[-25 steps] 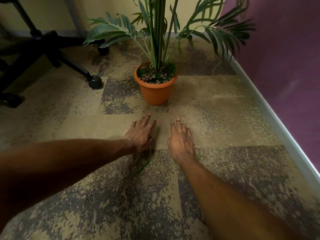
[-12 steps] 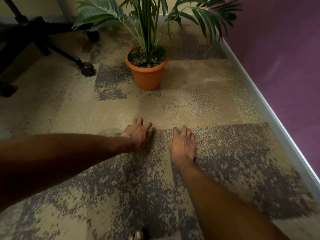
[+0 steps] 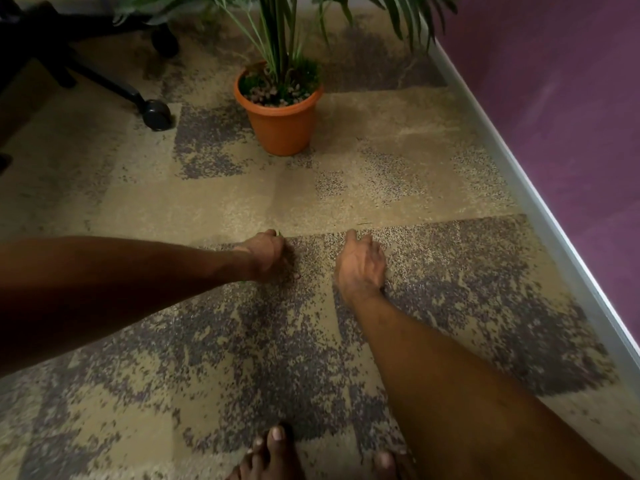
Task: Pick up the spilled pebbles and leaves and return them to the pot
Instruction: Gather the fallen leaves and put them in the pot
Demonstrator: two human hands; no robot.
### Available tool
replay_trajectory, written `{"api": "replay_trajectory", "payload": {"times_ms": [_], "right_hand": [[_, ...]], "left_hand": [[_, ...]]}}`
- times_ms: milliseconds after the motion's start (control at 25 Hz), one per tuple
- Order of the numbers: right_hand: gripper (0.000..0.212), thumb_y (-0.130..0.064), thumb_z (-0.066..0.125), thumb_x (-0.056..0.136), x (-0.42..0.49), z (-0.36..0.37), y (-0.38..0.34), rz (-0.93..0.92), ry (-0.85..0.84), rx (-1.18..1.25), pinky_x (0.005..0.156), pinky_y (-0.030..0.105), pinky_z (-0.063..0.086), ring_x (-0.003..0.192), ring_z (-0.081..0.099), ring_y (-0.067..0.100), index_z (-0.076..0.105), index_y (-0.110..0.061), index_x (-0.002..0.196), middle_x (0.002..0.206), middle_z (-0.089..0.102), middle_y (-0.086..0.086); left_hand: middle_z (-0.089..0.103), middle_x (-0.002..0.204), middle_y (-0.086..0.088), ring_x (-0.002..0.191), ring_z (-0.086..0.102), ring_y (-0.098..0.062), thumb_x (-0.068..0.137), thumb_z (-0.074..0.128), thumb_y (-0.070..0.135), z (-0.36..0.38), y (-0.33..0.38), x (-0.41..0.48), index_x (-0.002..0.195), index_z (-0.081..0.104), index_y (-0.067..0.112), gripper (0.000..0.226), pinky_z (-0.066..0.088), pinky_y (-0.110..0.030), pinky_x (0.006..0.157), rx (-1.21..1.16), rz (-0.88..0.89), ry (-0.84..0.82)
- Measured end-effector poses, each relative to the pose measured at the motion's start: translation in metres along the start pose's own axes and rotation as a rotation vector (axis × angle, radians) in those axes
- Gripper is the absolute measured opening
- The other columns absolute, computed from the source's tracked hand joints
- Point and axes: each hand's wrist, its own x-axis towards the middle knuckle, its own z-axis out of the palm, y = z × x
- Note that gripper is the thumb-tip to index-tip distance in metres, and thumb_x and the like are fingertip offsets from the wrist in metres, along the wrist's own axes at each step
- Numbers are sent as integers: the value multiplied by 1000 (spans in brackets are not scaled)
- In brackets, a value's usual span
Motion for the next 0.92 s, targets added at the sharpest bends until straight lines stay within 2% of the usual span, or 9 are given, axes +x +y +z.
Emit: {"api": "replay_trajectory", "payload": {"times_ms": [120,200,360,480,560,640,720,800,920], "right_hand": [[48,-7,64,96,6,0,-1,-13,40,52,88,38,56,99,60,23,48,-7,141,116,63,14],[45,-6,67,95,10,-5,-5,37,76,162,81,37,58,90,62,20,52,-8,137,106,66,10],[32,-7,71,94,25,-16,-22,212,65,648,57,28,52,72,61,14,58,-17,122,92,67,1],[21,-2,73,91,39,-22,-36,273,15,1039,64,23,56,84,70,17,69,-15,108,98,73,3],[19,0,73,90,45,-24,-43,266,-7,1156,73,26,60,86,72,18,72,-12,104,98,76,5],[16,0,73,91,49,-23,-48,252,-56,1260,77,35,63,85,74,20,73,-12,102,96,77,6],[15,-1,74,91,53,-21,-51,247,-88,1328,75,40,65,84,76,22,72,-14,99,93,77,5],[16,-1,74,91,55,-20,-52,249,-90,1341,73,39,65,84,76,22,72,-15,99,92,77,4],[15,0,73,91,61,-21,-55,256,-88,1361,75,36,65,86,76,22,72,-13,101,94,77,5]], "left_hand": [[67,113,-10,93,66,-20,106,56,20,-9,3,4,116,67,9,18,58,-28,70,-165,-69,77],[71,100,-9,79,64,-16,104,60,19,-19,11,6,99,69,6,16,49,-22,55,-411,-81,180],[68,91,-8,74,63,-21,95,72,9,-35,18,14,102,62,7,12,48,-27,48,-822,-106,298],[71,92,-11,77,69,-26,89,74,-2,-39,11,31,103,65,10,21,60,-34,58,-947,-183,329],[70,83,-9,79,68,-27,86,77,-5,-46,7,40,89,67,13,20,63,-41,73,-999,-226,364],[67,77,-9,77,67,-28,86,76,-7,-52,6,45,79,66,14,24,62,-42,77,-1098,-240,378],[67,77,-11,75,67,-26,89,73,-8,-57,5,47,80,67,9,20,63,-36,71,-1166,-199,361],[68,79,-11,73,68,-23,93,69,-7,-62,4,48,84,68,6,16,63,-26,62,-1208,-147,341],[70,80,-10,71,70,-17,100,62,-1,-73,6,50,91,69,2,12,61,-23,57,-1271,-131,329]]}}
